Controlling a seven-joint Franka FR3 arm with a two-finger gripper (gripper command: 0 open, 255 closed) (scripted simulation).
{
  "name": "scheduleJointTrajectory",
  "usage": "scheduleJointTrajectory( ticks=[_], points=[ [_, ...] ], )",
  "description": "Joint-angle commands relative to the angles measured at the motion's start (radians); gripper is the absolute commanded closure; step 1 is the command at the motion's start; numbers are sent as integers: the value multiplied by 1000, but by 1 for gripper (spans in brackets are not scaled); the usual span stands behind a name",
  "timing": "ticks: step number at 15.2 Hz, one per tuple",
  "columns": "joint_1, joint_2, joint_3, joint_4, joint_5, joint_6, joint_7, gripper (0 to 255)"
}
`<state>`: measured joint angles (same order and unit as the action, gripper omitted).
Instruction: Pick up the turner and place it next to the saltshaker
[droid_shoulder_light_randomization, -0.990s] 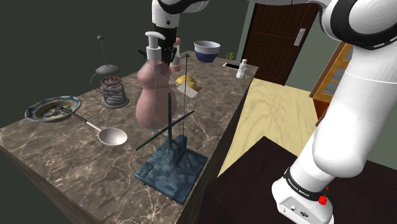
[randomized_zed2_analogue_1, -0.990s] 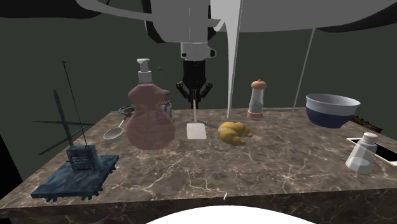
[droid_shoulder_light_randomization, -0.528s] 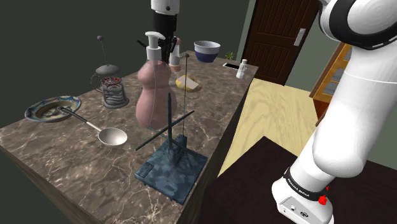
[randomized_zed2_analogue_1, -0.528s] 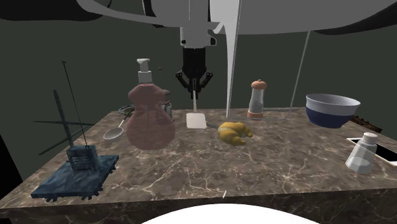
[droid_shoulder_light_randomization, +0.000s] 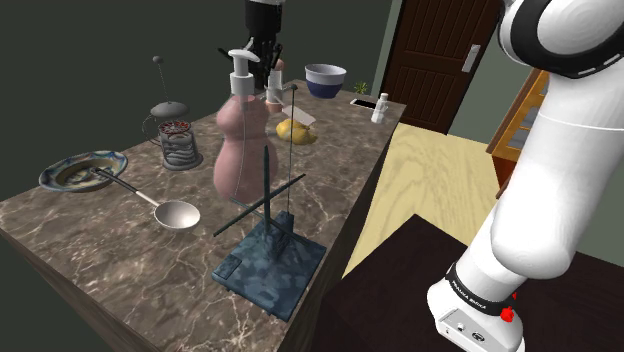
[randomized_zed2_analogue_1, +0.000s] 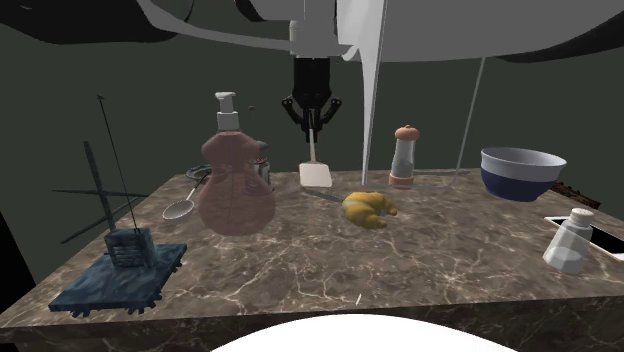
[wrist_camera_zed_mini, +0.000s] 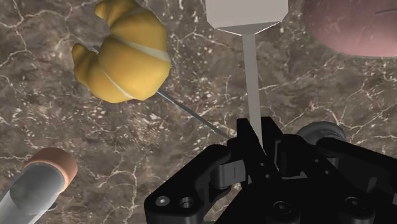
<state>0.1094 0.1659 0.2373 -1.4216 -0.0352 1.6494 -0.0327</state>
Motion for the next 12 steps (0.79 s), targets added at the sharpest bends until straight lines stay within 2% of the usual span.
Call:
scheduleJointTrajectory(
  ticks=[1, 7, 12],
  points=[
    [-27, -8, -17, -8, 7, 1, -44, 255],
    [-108, 1, -72, 6, 23, -5, -180, 255],
    [-173, 38, -116, 58, 33, -21, -289, 255]
  ],
)
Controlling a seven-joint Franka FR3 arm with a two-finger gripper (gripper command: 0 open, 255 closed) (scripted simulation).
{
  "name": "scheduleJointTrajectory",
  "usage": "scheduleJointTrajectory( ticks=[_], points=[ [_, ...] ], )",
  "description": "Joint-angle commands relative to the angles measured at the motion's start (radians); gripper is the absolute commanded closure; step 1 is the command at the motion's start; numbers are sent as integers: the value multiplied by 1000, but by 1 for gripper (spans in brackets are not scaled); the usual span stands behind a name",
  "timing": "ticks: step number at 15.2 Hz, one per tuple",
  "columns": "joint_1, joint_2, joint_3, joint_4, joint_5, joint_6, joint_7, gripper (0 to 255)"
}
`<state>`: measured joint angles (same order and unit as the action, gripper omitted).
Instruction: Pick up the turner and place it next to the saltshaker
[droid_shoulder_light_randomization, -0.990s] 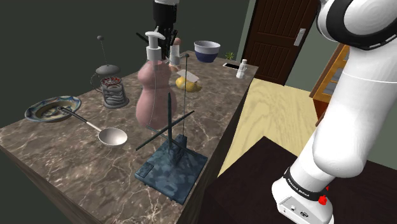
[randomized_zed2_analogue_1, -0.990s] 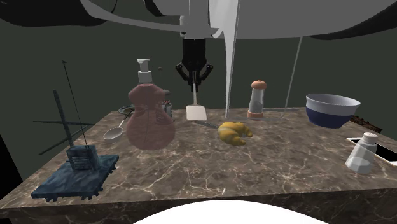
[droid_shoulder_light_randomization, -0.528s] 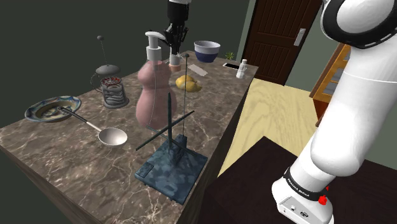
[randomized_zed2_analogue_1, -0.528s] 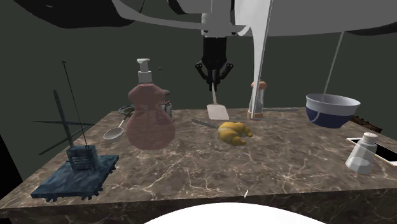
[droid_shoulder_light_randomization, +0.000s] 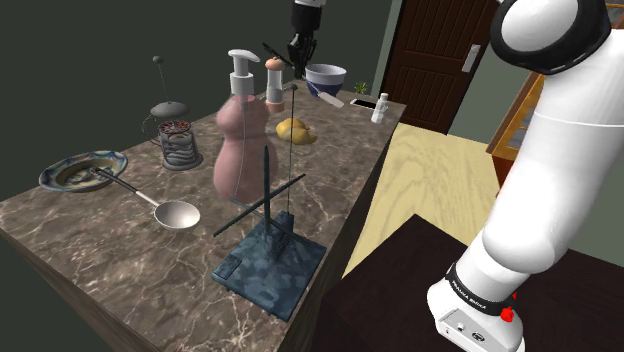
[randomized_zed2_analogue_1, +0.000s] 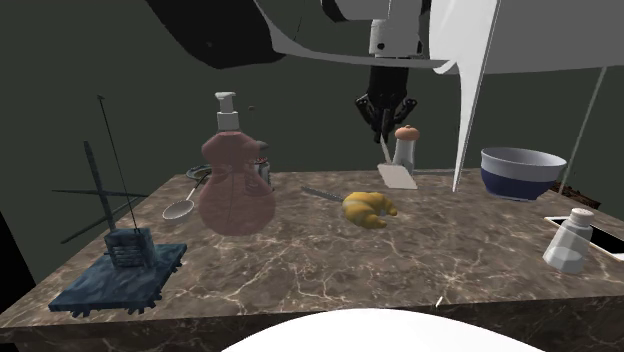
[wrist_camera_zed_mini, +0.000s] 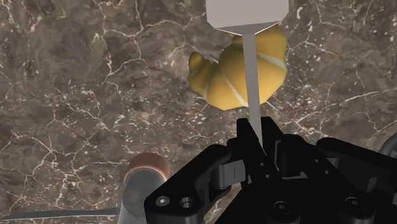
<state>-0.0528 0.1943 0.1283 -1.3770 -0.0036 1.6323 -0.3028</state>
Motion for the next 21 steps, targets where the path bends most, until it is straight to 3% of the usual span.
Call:
scheduleJointTrajectory(
  ticks=[1, 10, 13, 16, 21],
  points=[
    [-23, 21, -15, 29, 3, -9, -40, 255],
    [-141, 179, -79, 261, 20, -87, -221, 255],
    [-181, 267, -94, 398, 26, -138, -276, 255],
    [-222, 398, -106, 612, 32, -223, -325, 255],
    [-224, 323, -106, 418, 33, -103, -329, 255]
  ],
)
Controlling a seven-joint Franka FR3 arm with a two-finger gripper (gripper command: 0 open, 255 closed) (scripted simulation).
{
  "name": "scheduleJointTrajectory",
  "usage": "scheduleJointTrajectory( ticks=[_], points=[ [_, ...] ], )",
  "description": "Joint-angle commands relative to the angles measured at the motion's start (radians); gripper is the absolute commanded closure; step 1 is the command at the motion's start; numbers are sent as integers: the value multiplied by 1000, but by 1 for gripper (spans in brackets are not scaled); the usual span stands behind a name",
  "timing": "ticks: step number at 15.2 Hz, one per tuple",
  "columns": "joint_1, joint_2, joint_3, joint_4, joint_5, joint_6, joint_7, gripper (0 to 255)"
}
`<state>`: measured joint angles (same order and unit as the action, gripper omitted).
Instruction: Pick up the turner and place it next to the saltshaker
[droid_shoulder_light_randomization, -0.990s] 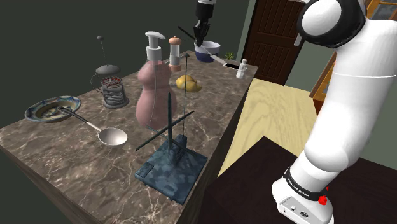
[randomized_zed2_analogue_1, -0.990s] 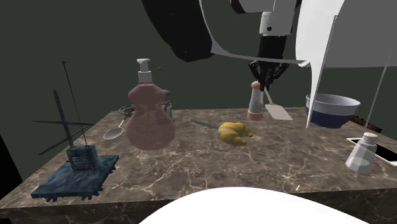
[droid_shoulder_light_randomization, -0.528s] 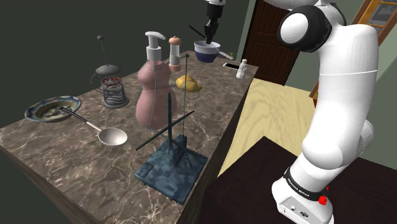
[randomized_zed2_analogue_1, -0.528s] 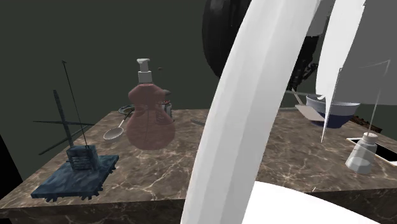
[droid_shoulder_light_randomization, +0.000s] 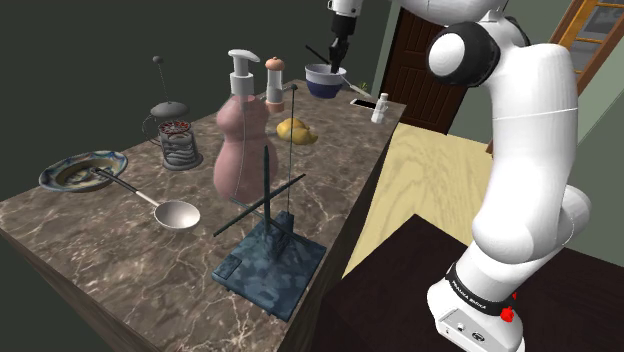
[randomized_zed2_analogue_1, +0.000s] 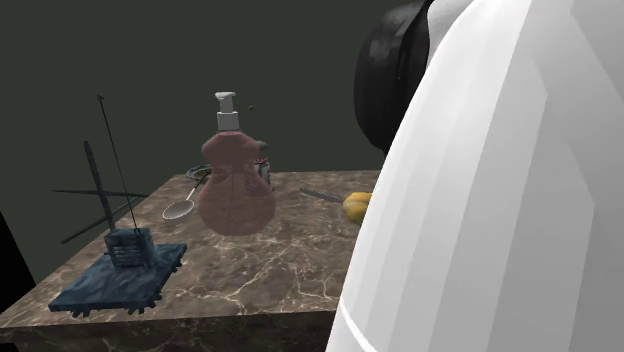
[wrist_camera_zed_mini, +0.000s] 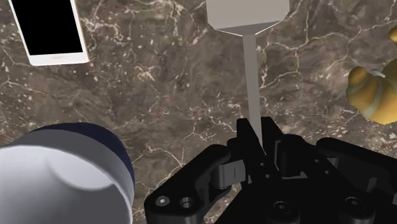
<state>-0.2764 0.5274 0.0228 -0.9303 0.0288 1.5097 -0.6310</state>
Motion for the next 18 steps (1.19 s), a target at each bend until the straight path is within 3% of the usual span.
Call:
scheduleJointTrajectory(
  ticks=[1, 18],
  points=[
    [-1, -20, 0, -59, 0, 40, -2, 255],
    [-2, -85, 0, -392, 3, 308, -11, 255]
  ],
)
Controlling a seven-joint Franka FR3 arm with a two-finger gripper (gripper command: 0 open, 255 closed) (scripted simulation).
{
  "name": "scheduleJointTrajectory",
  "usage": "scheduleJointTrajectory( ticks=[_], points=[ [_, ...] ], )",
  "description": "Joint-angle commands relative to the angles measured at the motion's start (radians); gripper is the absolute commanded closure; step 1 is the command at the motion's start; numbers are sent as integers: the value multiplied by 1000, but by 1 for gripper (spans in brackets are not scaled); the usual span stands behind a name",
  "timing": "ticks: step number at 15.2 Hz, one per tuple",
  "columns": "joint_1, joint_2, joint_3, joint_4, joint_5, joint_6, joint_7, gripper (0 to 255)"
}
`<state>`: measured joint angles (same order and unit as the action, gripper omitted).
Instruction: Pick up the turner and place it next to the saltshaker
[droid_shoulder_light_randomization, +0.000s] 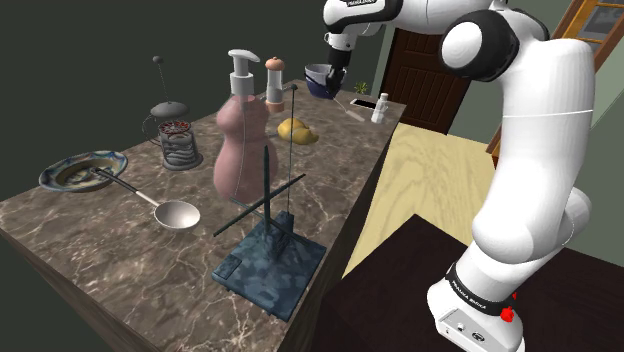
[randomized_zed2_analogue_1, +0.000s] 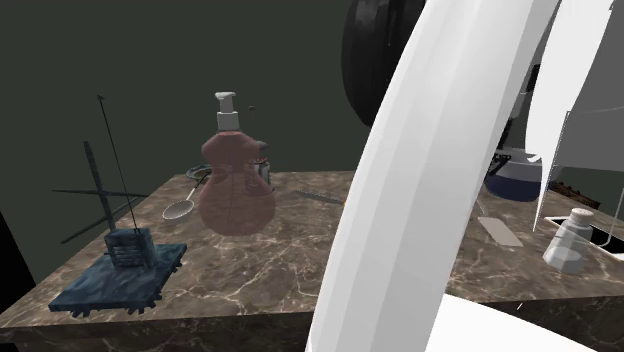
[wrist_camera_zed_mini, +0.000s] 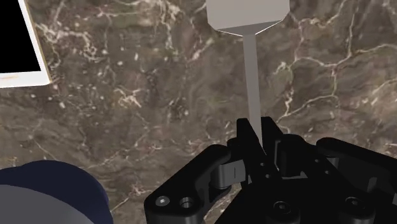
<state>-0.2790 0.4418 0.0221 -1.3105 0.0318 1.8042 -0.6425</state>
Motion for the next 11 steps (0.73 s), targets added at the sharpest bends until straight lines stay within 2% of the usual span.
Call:
scheduleJointTrajectory(
  ticks=[1, 8, 11],
  points=[
    [1, 1, 0, -26, 0, 27, 0, 255],
    [1, 8, 0, -121, 1, 129, -3, 255],
    [1, 8, 0, -121, 1, 129, -3, 255]
  ],
)
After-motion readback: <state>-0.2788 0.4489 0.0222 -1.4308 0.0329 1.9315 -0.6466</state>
